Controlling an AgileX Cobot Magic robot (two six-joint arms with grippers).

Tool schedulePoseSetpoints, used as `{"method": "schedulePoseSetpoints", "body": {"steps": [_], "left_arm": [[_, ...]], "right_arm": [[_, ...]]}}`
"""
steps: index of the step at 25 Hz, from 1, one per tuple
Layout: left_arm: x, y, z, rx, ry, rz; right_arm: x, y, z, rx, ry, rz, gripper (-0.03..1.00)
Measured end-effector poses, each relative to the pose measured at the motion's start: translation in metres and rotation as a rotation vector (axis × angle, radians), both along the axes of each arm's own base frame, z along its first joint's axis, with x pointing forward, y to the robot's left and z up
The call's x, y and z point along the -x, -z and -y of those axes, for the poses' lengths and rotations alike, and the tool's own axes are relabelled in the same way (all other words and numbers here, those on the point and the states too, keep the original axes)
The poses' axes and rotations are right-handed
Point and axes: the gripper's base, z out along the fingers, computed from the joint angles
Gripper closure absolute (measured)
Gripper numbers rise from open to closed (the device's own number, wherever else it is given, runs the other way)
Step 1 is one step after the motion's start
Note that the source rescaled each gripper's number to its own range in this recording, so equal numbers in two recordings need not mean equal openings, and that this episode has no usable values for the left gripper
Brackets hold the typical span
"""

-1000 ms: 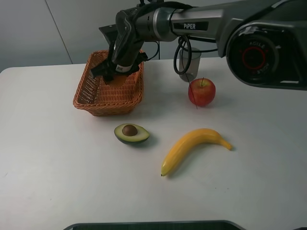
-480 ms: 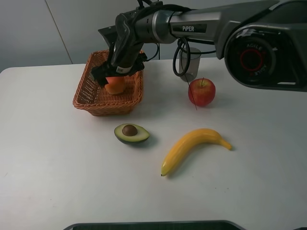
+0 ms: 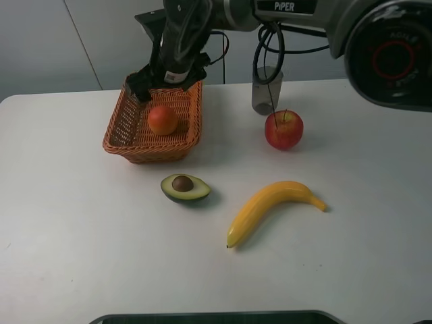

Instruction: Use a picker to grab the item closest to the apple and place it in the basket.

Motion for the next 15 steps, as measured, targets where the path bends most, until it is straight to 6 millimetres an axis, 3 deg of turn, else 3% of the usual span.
{"method": "schedulePoseSetpoints", "body": {"steps": [6,11,15], "left_arm": [[0.0,0.0,0.0,0.0,0.0,0.0],[0.0,0.0,0.0,0.0,0.0,0.0],[0.0,0.0,0.0,0.0,0.0,0.0]], "right_arm": [[-0.007,-0.033,0.056,0.079,0.065,-0.083,-0.03],[-0.005,-0.051,0.121,0.111,0.175,-0.142,-0.03],[0.007,-0.06,0.178,0.119,0.283,-0.175,-0.03]]}}
